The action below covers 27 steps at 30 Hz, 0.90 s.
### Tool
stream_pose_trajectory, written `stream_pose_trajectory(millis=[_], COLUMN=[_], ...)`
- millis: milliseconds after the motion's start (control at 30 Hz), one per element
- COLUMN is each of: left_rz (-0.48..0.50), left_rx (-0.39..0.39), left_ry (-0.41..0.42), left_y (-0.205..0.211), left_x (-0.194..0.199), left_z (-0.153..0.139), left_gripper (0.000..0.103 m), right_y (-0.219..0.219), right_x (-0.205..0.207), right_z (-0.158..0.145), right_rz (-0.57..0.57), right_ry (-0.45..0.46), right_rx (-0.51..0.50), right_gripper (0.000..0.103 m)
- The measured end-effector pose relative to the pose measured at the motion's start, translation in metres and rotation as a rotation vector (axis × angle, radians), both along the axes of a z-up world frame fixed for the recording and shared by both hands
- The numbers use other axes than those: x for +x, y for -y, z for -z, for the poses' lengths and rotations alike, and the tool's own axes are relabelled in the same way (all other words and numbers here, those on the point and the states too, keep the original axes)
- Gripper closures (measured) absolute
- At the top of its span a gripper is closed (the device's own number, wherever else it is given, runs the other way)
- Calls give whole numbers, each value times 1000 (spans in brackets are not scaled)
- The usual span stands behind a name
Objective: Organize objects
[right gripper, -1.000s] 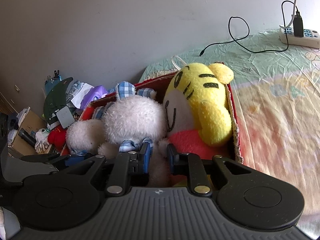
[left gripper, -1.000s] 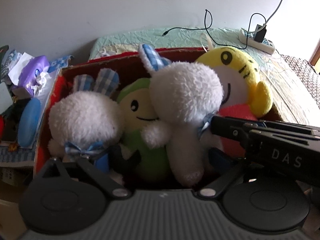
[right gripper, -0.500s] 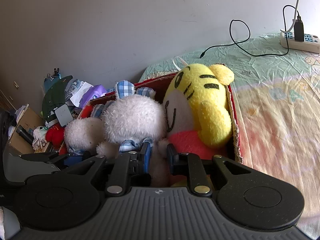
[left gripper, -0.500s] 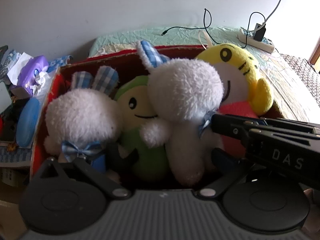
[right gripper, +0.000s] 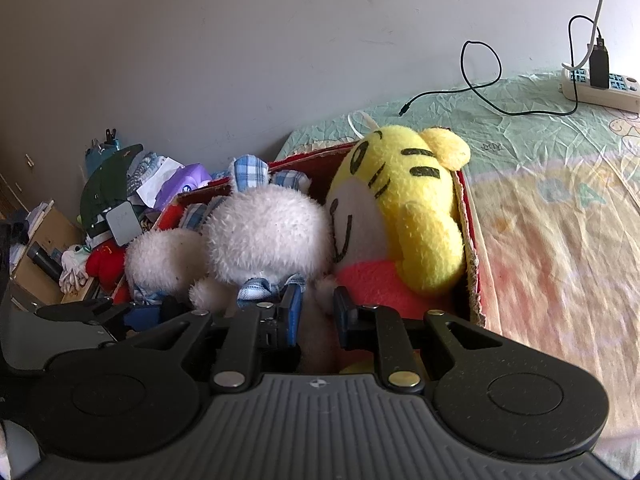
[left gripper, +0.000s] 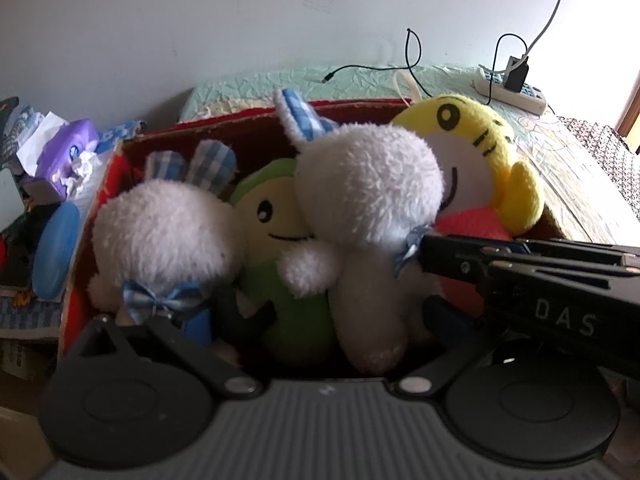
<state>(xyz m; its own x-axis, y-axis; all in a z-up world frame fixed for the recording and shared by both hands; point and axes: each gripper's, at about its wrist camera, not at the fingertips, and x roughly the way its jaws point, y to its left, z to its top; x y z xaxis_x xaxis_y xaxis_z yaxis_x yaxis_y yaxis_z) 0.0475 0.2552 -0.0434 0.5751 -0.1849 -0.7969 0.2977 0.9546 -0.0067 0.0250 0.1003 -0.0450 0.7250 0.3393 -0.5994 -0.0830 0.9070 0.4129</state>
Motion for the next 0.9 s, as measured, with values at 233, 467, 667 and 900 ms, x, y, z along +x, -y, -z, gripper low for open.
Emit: stream_pose_trajectory(millis=[233,467,667,900], left_rz=[0,-6,-19,-36], left_rx=[-8,-15,-19,-14], left_ry=[7,18,26,33], left_y=[-2,-2,-1,0], left_x=[1,-1,-3,-7], left_z=[2,3,3,2], left_gripper=[0,0,0,0], right_y=[1,0,-1,-3], right_x=[0,-2,-3,-4], right_z=[0,0,0,-1], right_rz=[1,4,0,-11], right_ry=[5,11,14,12], right_rx=[-1,-1,-3,-4], right_gripper=[85,85,85,85])
